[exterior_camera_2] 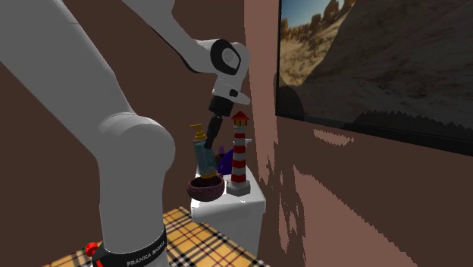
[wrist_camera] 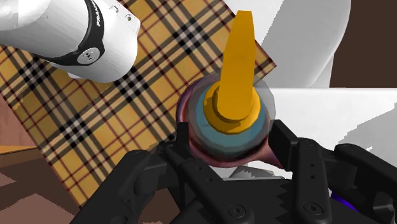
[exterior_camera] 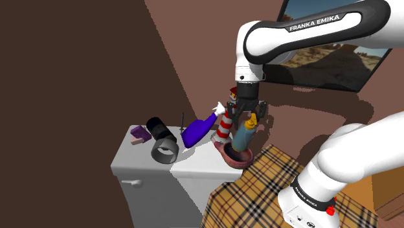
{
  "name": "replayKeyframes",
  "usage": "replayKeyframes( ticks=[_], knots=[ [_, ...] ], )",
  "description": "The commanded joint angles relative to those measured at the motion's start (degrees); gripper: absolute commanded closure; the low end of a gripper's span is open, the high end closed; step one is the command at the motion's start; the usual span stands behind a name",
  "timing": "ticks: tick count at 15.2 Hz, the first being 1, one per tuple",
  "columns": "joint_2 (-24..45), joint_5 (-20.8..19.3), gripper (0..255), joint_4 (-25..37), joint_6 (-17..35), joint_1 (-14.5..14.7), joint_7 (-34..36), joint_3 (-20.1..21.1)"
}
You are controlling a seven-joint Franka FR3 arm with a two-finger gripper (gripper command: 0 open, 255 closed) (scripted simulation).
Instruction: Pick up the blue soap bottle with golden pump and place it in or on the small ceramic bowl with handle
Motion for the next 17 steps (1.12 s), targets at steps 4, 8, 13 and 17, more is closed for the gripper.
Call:
replayKeyframes(
  ticks=[4, 8, 13, 17],
  knots=[
    [0.0, 0.0, 255, -0.1, 0.1, 0.0, 0.0, 0.0],
    [0.0, 0.0, 0, -0.1, 0.1, 0.0, 0.0, 0.0],
    [0.6, -0.9, 0, 3.9, -3.4, -0.5, 0.2, -0.7],
    [1.3, -1.6, 0, 7.7, -6.4, -0.9, 0.4, -1.3]
  ],
)
